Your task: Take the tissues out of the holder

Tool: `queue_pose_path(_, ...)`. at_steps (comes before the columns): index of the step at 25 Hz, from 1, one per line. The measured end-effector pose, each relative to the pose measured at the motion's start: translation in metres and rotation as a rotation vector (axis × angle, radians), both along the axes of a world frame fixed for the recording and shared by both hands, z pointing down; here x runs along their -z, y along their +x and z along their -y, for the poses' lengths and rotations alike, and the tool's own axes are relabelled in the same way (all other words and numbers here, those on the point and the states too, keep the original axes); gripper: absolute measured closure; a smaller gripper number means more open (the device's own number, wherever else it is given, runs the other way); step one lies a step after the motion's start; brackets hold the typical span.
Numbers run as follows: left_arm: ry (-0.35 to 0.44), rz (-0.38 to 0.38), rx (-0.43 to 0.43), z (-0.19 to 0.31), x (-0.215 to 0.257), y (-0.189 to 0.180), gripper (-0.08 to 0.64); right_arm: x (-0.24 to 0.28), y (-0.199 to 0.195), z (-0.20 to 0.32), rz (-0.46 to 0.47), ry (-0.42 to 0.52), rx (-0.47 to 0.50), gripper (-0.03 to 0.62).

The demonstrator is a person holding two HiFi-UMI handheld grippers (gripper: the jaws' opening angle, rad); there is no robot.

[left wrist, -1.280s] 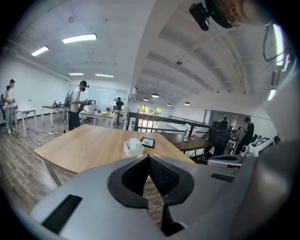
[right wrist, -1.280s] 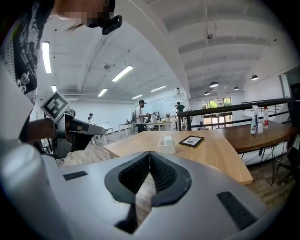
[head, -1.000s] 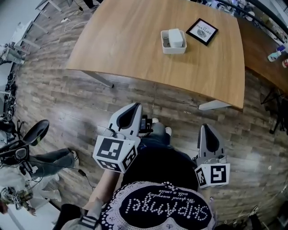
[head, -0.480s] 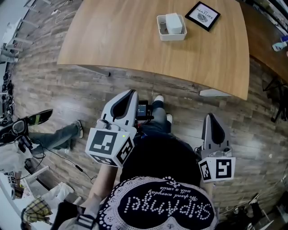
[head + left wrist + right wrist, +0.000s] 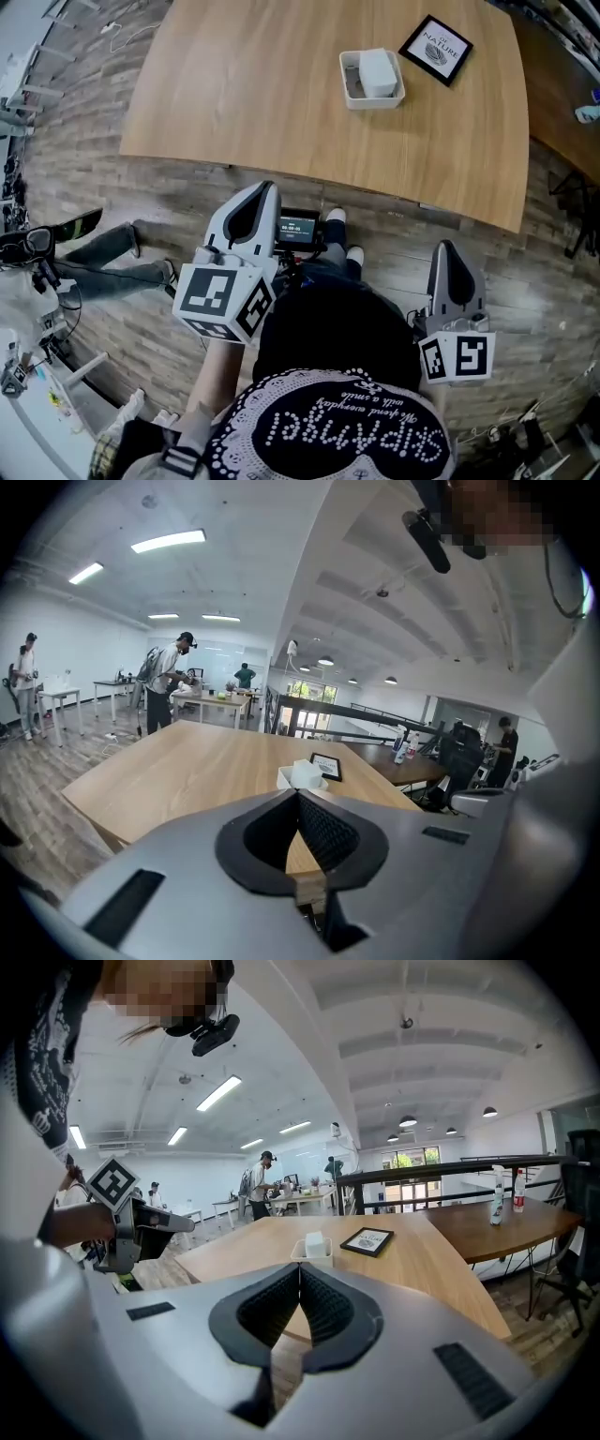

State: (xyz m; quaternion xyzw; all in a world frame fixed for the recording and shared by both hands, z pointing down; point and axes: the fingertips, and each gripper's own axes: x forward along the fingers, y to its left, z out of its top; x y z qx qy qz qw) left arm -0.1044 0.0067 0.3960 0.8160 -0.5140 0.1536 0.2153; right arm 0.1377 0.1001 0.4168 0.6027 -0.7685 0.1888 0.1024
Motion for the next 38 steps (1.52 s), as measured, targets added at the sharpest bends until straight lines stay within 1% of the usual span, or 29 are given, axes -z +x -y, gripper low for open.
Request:
queue_pose_path(6,-0.018,-0.019,-0.046,0.030,-0.005,-0.001,0.555,0.000,-0.010,0.023,-0.014,-0.012,-0.029,0.583)
queue_pose_path(12,-0.011,-0.036,-0.053,0.053,-0.004,-0.011,0.555,-0.002,-0.020,0.043,-0.012,-0.010,-0.043,0.581)
queue_pose_path(20,-0.007,-0.050,-0.068,0.061,-0.007,-0.021,0.555,-0.005,-0.038,0.056,-0.013,0.000,-0.027,0.581)
queue_pose_path(24,-0.008,-0.063,-0.062,0.065,-0.006,-0.024,0.555,-0.003,-0.040,0.062,-0.010,-0.003,-0.025,0.581)
queue_pose_path(28,-0.020,-0.052,-0.046,0.069,-0.010,-0.028,0.555,-0.004,-0.040,0.068,-0.009,-0.008,-0.017,0.581)
queue_pose_path(35,-0.019,-0.051,-0.019,0.061,-0.008,-0.025,0.555,-0.007,-0.041,0.074,0.002,-0.003,0.032,0.581)
queue_pose_path(38,-0.022,-0.043,-0.009,0.061,-0.006,-0.023,0.555,-0.005,-0.039,0.077,-0.008,0.005,0.055,0.581)
